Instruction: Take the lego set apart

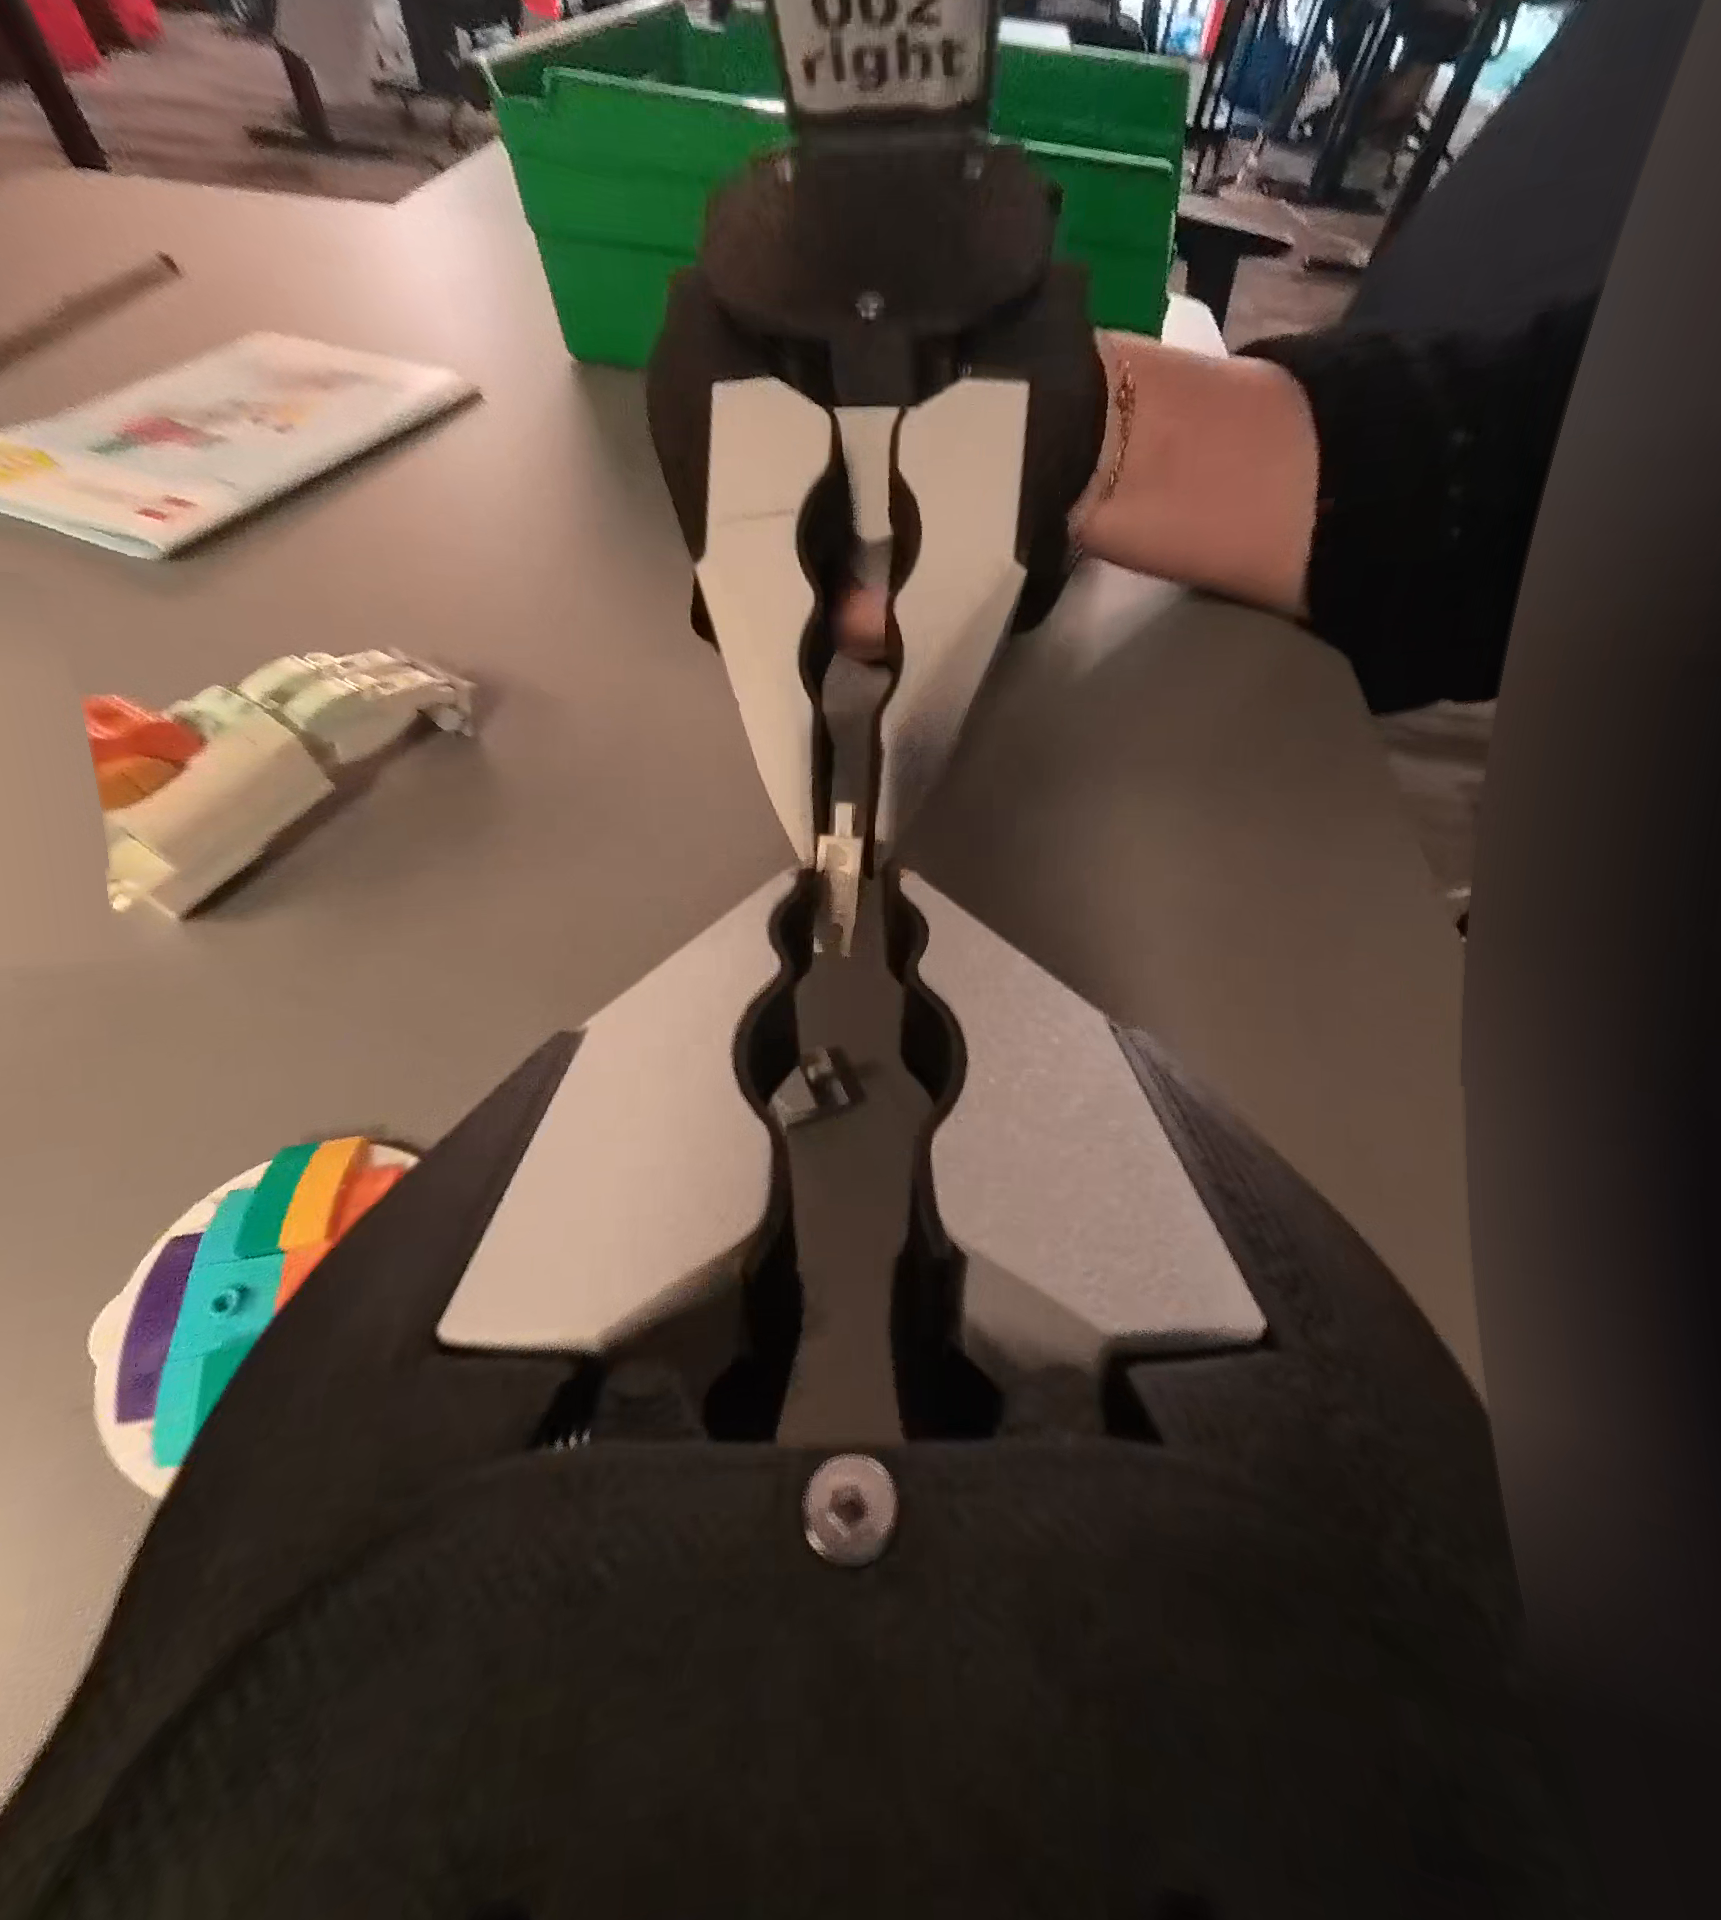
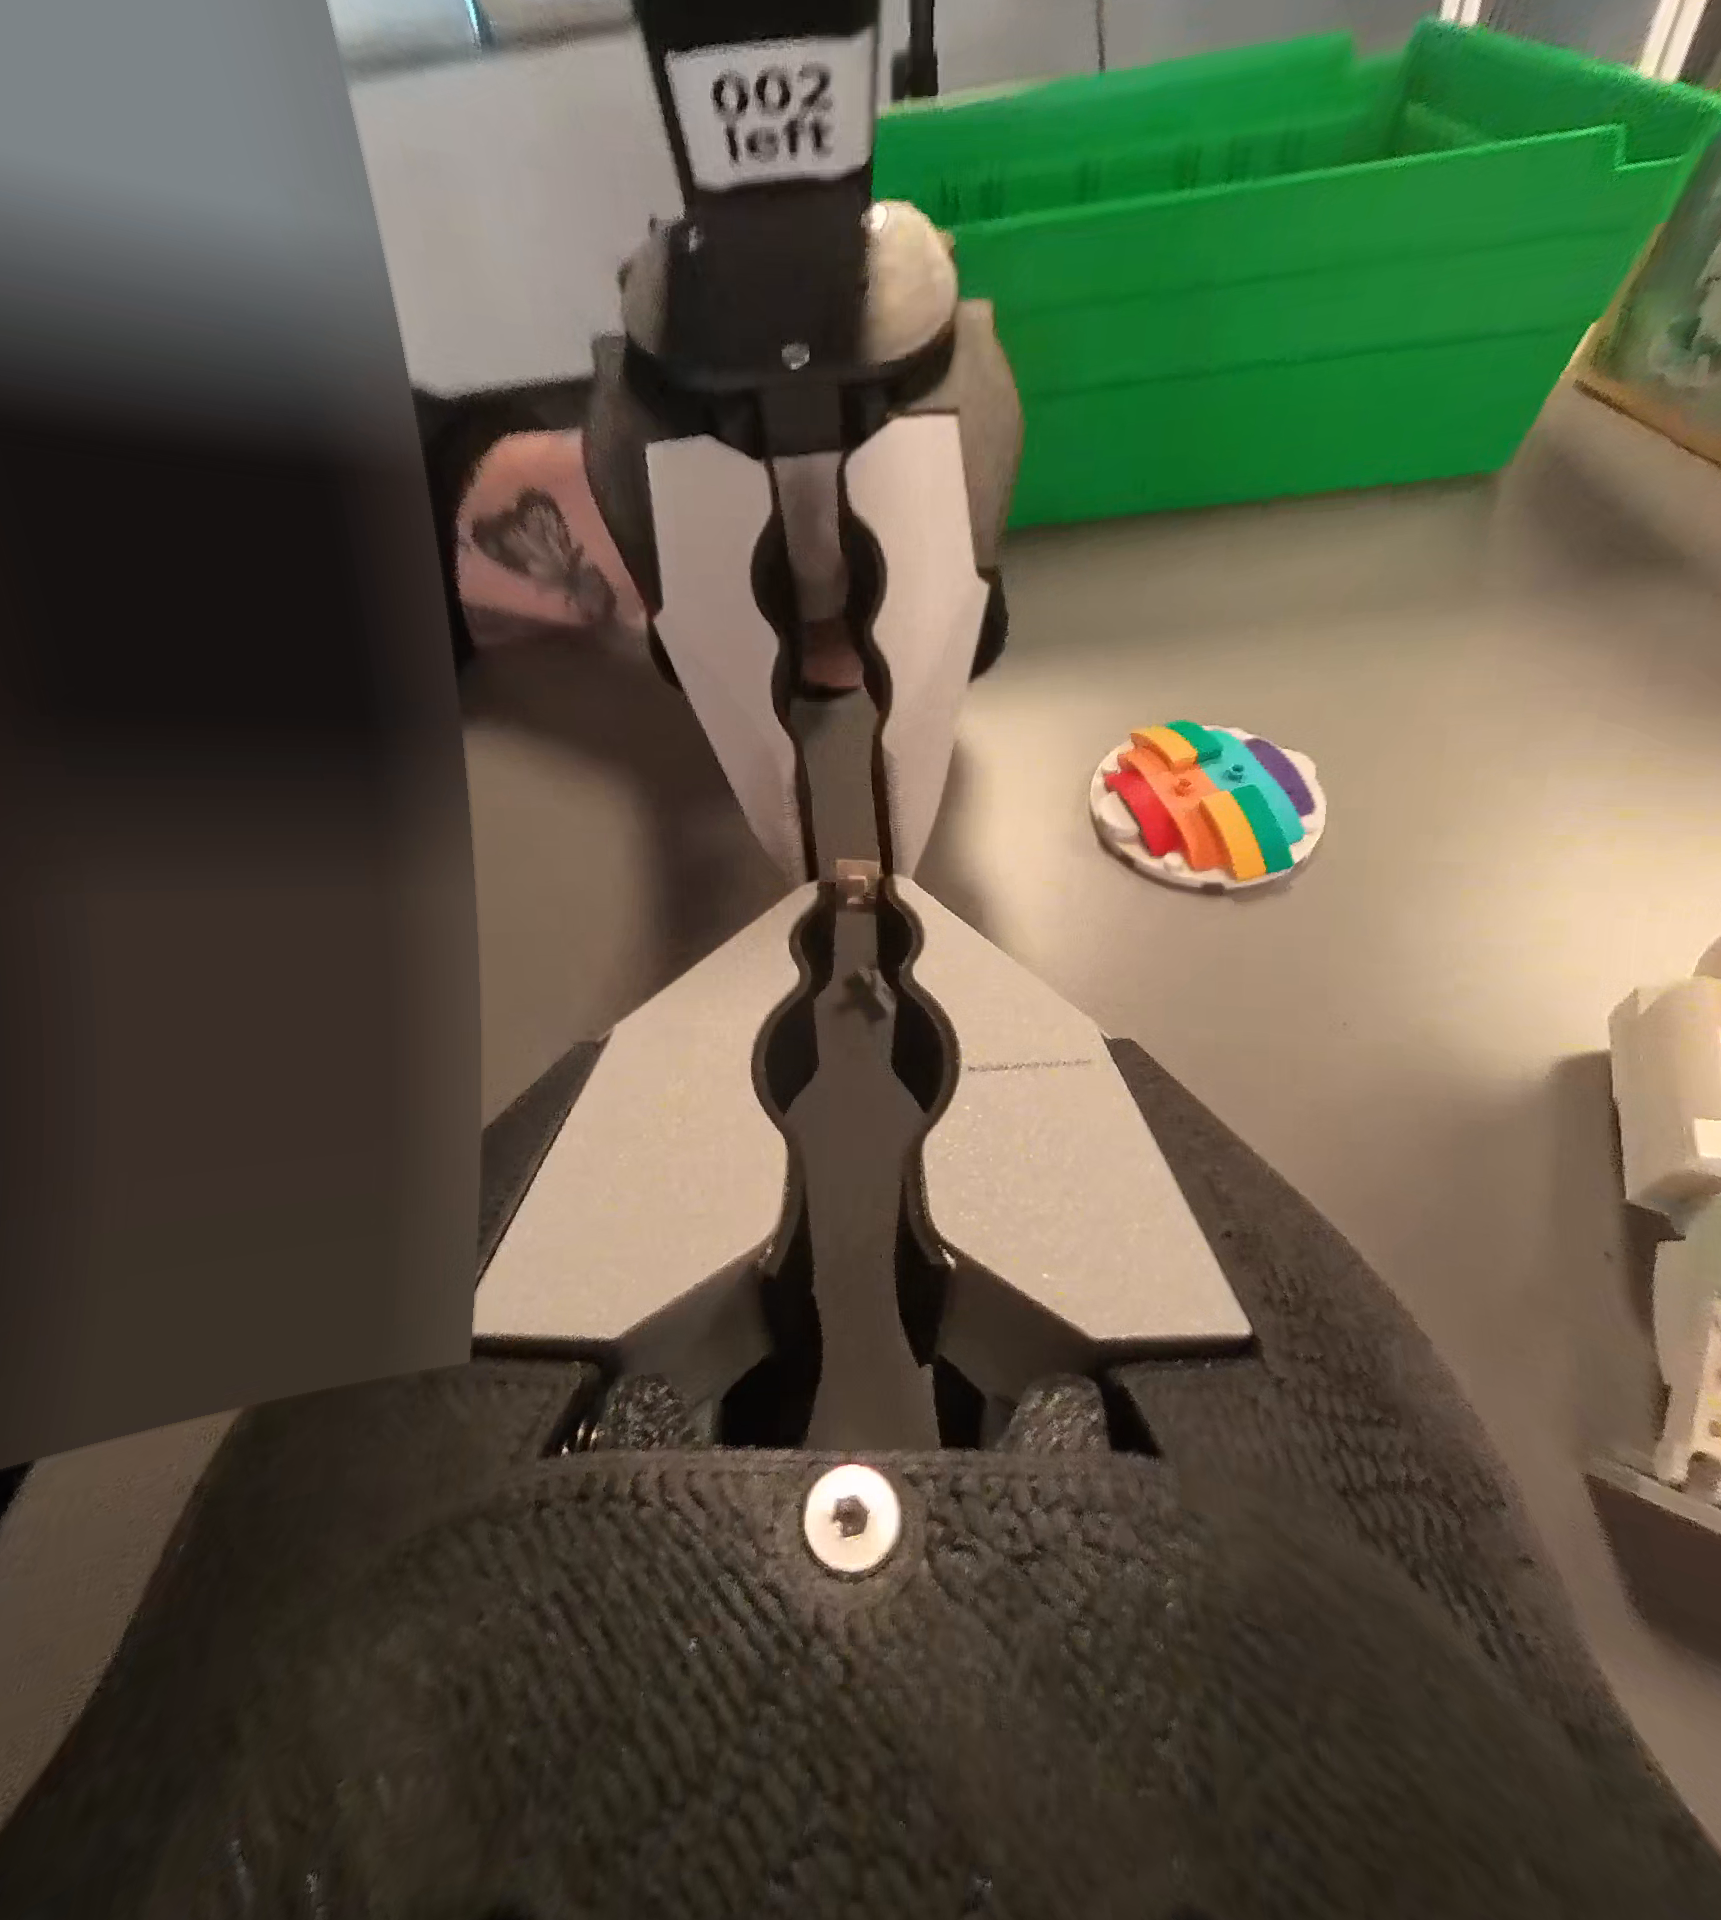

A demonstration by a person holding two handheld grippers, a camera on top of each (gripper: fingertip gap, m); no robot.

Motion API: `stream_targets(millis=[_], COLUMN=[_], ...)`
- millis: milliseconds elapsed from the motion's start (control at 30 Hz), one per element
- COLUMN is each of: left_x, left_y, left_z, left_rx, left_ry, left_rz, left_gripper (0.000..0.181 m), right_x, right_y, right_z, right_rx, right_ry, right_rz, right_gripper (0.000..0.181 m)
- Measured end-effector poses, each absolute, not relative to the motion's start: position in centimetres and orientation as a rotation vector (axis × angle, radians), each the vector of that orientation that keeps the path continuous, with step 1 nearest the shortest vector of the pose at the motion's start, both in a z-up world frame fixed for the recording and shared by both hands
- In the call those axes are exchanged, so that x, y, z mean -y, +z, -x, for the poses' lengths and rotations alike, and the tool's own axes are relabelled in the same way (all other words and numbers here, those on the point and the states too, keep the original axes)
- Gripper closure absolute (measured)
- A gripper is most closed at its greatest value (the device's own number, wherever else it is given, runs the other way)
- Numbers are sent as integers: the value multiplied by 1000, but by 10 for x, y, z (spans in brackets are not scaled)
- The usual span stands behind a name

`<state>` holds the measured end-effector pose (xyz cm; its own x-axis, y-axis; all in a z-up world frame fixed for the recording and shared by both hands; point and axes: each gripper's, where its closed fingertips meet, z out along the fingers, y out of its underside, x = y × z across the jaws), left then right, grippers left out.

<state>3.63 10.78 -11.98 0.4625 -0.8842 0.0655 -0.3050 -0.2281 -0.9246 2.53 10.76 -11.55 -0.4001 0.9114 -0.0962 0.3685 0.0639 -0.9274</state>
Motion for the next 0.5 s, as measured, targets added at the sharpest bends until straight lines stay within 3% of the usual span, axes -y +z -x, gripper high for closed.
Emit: stream_targets(millis=[33, 500], left_x=[-107, -112], left_y=[-121, -141], left_z=[-36, -27], left_rx=[-1031, -1128], left_ry=[-762, -530], left_rz=[1770, 1874], left_gripper=[169, 174], right_x=[-107, -113], right_y=[-117, -139], right_z=[-26, -21], right_rx=[1837, 2011], right_ry=[1295, 656], right_rz=[1255, 952], right_gripper=[175, 175])
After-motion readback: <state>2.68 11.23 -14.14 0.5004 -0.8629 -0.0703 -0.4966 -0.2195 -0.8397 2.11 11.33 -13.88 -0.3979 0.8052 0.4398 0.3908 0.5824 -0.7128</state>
